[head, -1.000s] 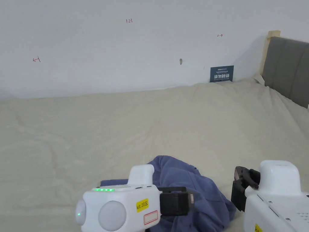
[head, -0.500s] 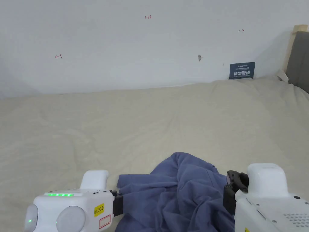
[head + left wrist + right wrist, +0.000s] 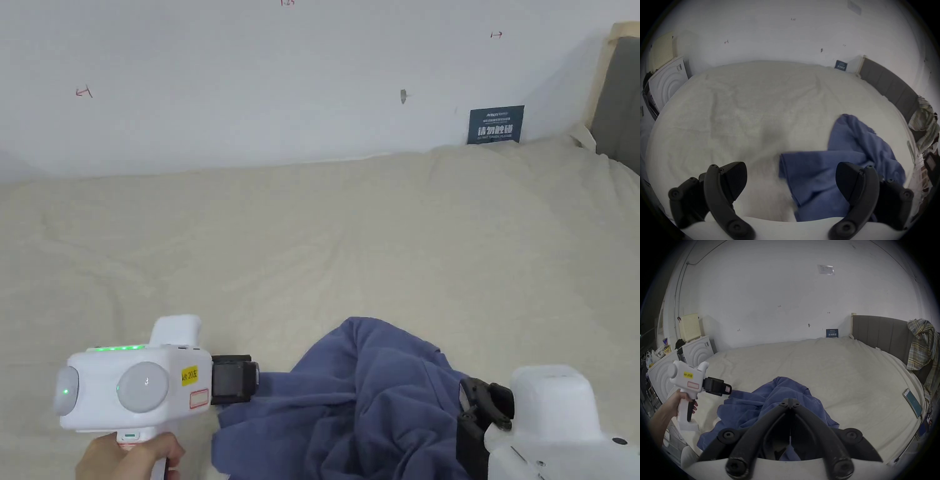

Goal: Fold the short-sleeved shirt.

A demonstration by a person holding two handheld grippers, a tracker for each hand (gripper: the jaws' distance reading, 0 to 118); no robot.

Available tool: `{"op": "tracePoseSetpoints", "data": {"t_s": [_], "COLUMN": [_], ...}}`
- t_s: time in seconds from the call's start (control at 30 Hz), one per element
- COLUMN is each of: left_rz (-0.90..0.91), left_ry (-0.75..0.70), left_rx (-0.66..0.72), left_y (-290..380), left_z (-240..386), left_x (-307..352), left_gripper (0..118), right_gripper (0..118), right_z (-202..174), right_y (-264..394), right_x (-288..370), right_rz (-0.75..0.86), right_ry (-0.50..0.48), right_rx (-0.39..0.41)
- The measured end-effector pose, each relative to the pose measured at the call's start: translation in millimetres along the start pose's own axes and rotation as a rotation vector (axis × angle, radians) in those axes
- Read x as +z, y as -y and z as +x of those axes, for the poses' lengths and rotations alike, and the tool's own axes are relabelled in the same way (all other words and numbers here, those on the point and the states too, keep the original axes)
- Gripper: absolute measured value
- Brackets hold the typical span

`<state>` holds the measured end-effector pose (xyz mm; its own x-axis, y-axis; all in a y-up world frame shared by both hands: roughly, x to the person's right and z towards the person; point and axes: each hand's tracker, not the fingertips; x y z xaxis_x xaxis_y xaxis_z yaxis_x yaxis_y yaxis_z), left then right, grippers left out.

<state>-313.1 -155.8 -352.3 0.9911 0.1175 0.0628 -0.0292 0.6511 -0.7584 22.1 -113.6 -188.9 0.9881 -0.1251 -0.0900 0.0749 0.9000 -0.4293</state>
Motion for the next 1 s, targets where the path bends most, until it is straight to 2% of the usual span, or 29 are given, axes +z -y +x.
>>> {"op": "tracePoseSetpoints", "data": {"t_s": [0.1,0.23,0.27,0.3,0.37,0.47,0.57,0.6,0.63,0.77,0.87,0.93,1.0], "left_rz": [-0.032,-0.101,-0.117,-0.134,-0.127,-0.087,-0.062,-0.042,-0.058,-0.031,-0.009,0.000,0.012], "left_ry": [-0.078,-0.044,-0.037,-0.052,-0.069,-0.050,-0.056,-0.076,-0.009,-0.040,-0.028,-0.025,-0.019], "left_rx": [-0.058,-0.122,-0.131,-0.146,-0.179,-0.154,-0.177,-0.194,-0.166,-0.178,-0.173,-0.168,-0.173], "left_y": [-6,1,6,12,20,14,9,7,6,8,6,6,6], "left_z": [3,15,20,26,34,35,38,37,36,39,38,39,38], "left_x": [-23,-41,-46,-51,-51,-43,-38,-37,-35,-24,-15,-9,-3], "left_gripper": [111,110,108,97,92,68,10,6,6,6,6,6,6], "right_gripper": [0,0,0,0,0,0,0,0,0,0,0,0,2], "right_z": [4,8,9,10,11,11,12,12,13,18,25,26,27], "right_y": [0,-1,-1,-1,-3,-5,-7,-7,-6,-11,-27,-40,-55], "right_x": [-11,-26,-30,-34,-38,-43,-46,-47,-48,-52,-59,-68,-85], "right_rz": [-0.013,-0.033,-0.039,-0.045,-0.050,-0.051,-0.051,-0.052,-0.054,-0.081,-0.063,-0.064,-0.073], "right_ry": [-0.003,-0.001,-0.001,-0.005,-0.015,-0.019,-0.024,-0.028,-0.032,-0.064,-0.160,-0.150,-0.153], "right_rx": [0.006,0.013,0.011,0.007,0.002,0.009,0.005,-0.001,-0.004,0.004,-0.095,-0.067,0.001]}}
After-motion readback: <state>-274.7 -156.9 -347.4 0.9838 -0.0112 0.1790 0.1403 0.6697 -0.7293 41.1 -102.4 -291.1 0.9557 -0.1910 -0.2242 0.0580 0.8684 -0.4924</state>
